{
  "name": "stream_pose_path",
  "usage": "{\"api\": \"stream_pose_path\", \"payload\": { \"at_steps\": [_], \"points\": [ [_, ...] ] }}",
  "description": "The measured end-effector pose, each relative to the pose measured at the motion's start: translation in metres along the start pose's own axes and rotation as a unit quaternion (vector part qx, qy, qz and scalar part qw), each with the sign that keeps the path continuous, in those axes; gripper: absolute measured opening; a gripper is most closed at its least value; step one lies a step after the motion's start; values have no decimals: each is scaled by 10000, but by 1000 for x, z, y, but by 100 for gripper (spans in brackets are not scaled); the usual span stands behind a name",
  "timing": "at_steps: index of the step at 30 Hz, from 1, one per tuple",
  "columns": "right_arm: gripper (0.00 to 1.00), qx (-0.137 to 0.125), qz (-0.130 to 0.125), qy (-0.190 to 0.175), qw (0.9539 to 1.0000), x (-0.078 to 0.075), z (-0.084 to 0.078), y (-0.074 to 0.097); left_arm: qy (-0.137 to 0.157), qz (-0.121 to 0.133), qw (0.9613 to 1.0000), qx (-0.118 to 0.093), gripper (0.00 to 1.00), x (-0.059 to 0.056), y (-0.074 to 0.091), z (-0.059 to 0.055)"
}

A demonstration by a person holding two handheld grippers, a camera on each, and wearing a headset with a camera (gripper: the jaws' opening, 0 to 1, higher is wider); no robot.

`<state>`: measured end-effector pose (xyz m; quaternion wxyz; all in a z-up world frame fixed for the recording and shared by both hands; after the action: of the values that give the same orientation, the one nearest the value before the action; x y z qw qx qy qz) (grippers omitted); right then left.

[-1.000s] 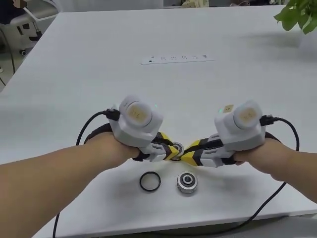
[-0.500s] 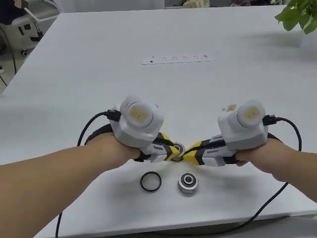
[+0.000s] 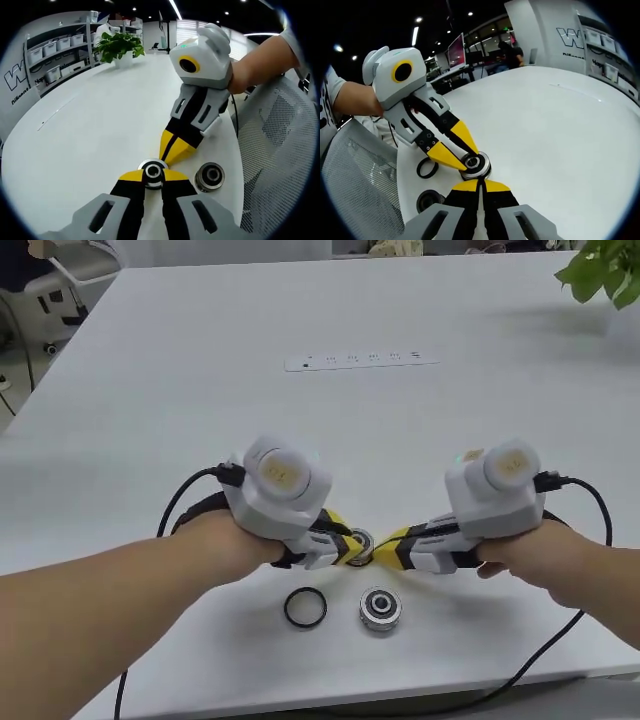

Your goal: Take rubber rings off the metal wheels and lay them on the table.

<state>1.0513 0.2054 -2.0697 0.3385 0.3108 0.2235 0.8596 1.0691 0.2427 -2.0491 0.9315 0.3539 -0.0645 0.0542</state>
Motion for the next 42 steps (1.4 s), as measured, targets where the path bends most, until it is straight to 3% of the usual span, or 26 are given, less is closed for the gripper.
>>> {"api": "stream_pose_path", "payload": {
  "at_steps": [17,21,25,31,42],
  "points": [
    [0,-66,-103,-262,9996,1,2,3,-7,62,10000,-2,7,-2,1,0],
    [0,-360,-117,-628,9973,0,11,9,-20,49,10000,8,7,-3,1,0],
    [0,-271,-139,-473,9984,-2,7,7,-22,54,10000,16,7,-3,1,0],
    [0,-391,-77,-524,9978,1,12,8,-28,65,10000,21,7,-3,2,0],
    [0,-382,-69,-441,9983,6,15,8,-55,57,10000,46,7,-3,1,0]
  ]
}}
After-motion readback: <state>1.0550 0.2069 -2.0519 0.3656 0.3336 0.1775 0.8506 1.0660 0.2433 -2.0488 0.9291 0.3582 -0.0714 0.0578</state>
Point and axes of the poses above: the centre of the closed fingertips' face, and the gripper's own axes: y roughly backward along the fingers, x roughly to its left, z roughly out of its top, the point moved 2 cm from there along y, roughly backward along the fingers, and after that the axes turned 10 degrees about -y, right-handed, at the moved point
